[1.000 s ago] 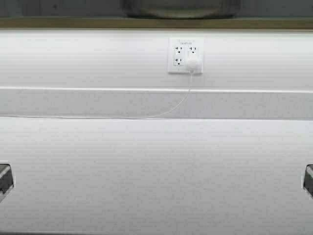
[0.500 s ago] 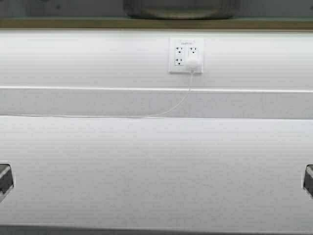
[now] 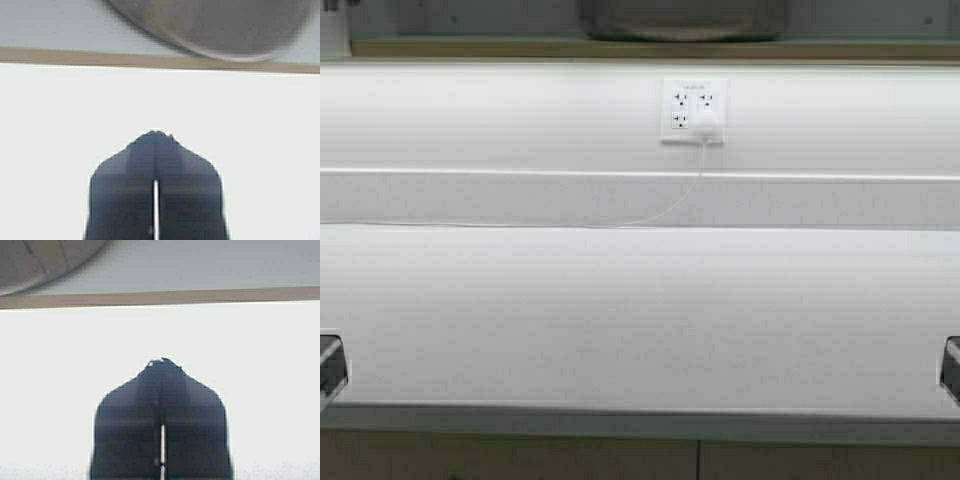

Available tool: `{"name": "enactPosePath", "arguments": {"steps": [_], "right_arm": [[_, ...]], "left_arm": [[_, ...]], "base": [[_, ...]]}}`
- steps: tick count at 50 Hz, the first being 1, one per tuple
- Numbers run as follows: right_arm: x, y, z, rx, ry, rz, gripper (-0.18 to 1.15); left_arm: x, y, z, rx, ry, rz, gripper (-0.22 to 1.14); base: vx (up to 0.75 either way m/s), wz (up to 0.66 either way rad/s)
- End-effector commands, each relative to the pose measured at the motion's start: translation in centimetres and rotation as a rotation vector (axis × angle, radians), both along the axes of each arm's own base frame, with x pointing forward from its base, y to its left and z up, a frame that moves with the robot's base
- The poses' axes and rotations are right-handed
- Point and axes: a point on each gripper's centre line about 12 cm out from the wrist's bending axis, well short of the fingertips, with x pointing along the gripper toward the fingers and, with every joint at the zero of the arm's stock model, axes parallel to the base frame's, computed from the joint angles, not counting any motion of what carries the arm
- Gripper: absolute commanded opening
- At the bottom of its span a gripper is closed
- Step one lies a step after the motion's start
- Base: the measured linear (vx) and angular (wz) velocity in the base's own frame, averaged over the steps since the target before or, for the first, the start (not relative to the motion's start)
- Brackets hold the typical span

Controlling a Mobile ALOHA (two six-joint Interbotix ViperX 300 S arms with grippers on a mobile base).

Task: Open the cabinet, put the pot inside, then close it

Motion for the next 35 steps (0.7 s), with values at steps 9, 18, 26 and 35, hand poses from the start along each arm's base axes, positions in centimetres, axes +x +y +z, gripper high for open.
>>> {"name": "enactPosePath", "arguments": {"steps": [9, 18, 26, 35], "right_arm": [[0.3, 0.1, 0.8, 0.000, -0.017, 0.002, 0.06], [0.3, 0.1, 0.9, 0.002, -0.017, 0.001, 0.06], [0.4, 0.1, 1.4, 0.003, -0.031, -0.001, 0.06], [0.4, 0.1, 1.3, 0.001, -0.029, 0.002, 0.06]], "left_arm": [[-0.3, 0.0, 1.2, 0.075, -0.024, -0.025, 0.05], [-0.7, 0.2, 2.1, 0.077, -0.050, -0.028, 0.05], [0.3, 0.8, 3.0, 0.098, -0.075, -0.002, 0.05], [0.7, 1.9, 3.5, 0.102, -0.077, 0.037, 0.05]], "base": [[-0.19, -0.04], [-0.23, 0.00], [-0.21, 0.06], [-0.25, 0.04]]}}
